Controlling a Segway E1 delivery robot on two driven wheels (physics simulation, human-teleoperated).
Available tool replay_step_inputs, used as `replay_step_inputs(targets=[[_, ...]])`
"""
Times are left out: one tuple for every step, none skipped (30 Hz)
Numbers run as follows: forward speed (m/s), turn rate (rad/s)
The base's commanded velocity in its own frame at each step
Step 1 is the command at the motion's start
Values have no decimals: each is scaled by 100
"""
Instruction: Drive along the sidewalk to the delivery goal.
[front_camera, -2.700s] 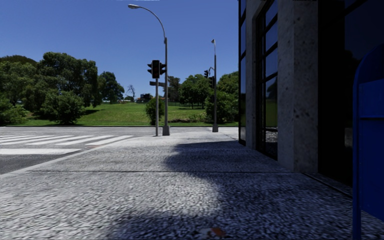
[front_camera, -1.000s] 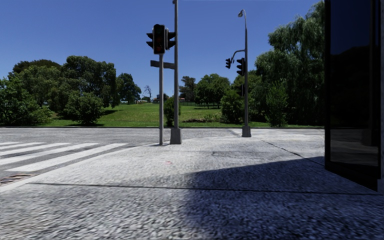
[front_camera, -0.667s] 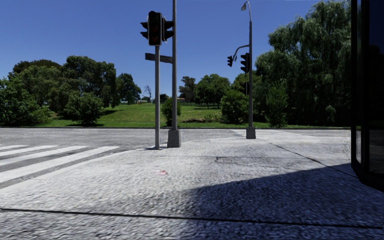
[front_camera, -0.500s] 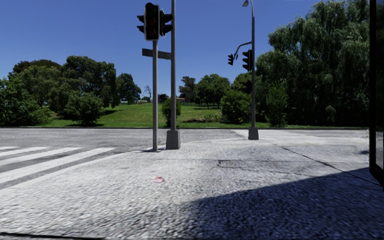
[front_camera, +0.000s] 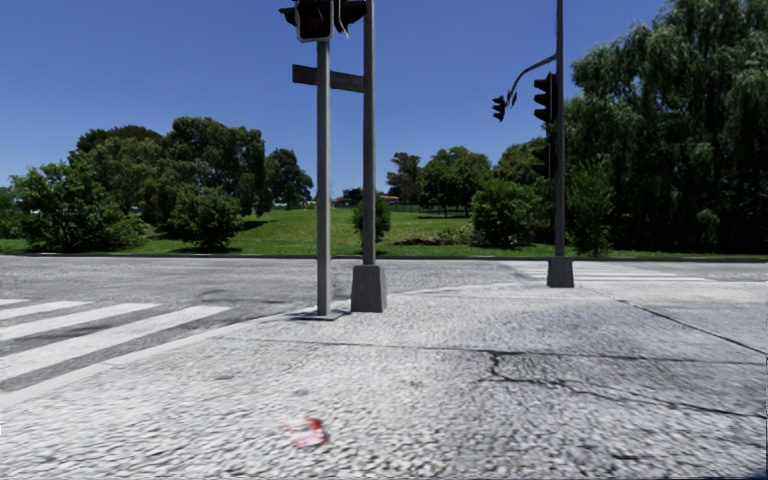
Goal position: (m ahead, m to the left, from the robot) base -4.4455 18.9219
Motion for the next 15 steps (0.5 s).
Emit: replay_step_inputs(targets=[[200, 93], [200, 93], [200, 93], [200, 93], [200, 93], [200, 93], [200, 93], [200, 93], [200, 93], [200, 93], [200, 93], [200, 93], [200, 93], [200, 93], [200, 93]])
